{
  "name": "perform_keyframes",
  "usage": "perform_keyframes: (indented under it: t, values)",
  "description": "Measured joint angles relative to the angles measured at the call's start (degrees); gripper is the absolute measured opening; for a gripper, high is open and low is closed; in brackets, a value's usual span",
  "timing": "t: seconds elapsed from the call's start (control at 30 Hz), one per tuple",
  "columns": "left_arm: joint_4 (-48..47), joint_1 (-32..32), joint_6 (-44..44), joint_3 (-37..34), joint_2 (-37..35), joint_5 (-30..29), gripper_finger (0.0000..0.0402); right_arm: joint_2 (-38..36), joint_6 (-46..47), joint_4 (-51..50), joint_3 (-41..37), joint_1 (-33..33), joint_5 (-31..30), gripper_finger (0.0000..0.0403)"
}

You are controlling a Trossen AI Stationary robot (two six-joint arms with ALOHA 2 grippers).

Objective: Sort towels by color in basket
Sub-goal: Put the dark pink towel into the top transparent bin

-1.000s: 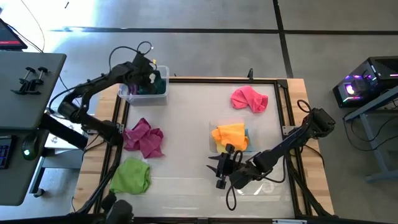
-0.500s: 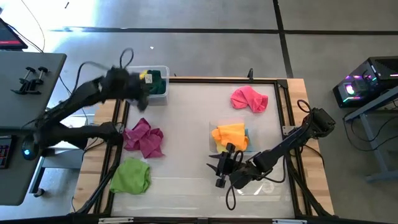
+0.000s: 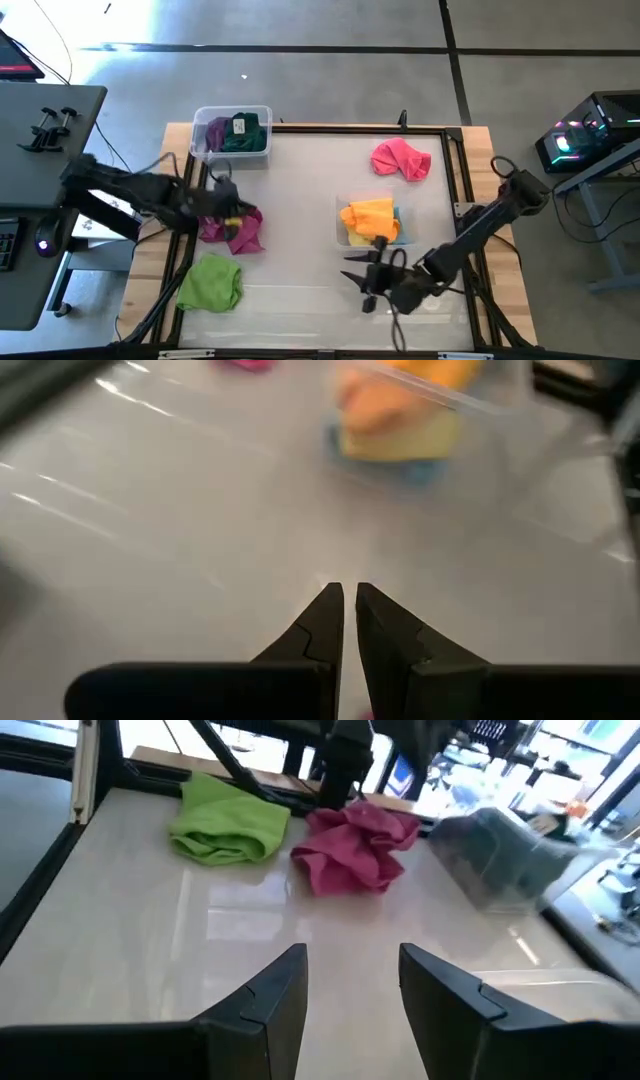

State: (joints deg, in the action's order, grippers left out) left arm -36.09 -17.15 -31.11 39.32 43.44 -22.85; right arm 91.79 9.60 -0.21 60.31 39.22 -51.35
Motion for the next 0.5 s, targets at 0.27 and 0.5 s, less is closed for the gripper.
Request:
perform_keyframes:
  t: [0.27, 0.5]
  values:
    - [2.5, -12.6, -12.0, -0.4, 12.2, -4.5, 0.0019, -2.2, 1.1, -2.4, 0.0, 5.0, -8.6, 0.0153]
    - [-11.5, -15.7, -27.4, -0.4, 16.4, -4.3, 0.0019, -2.1, 6.8, -6.8, -0.3, 5.5, -8.4, 0.0153]
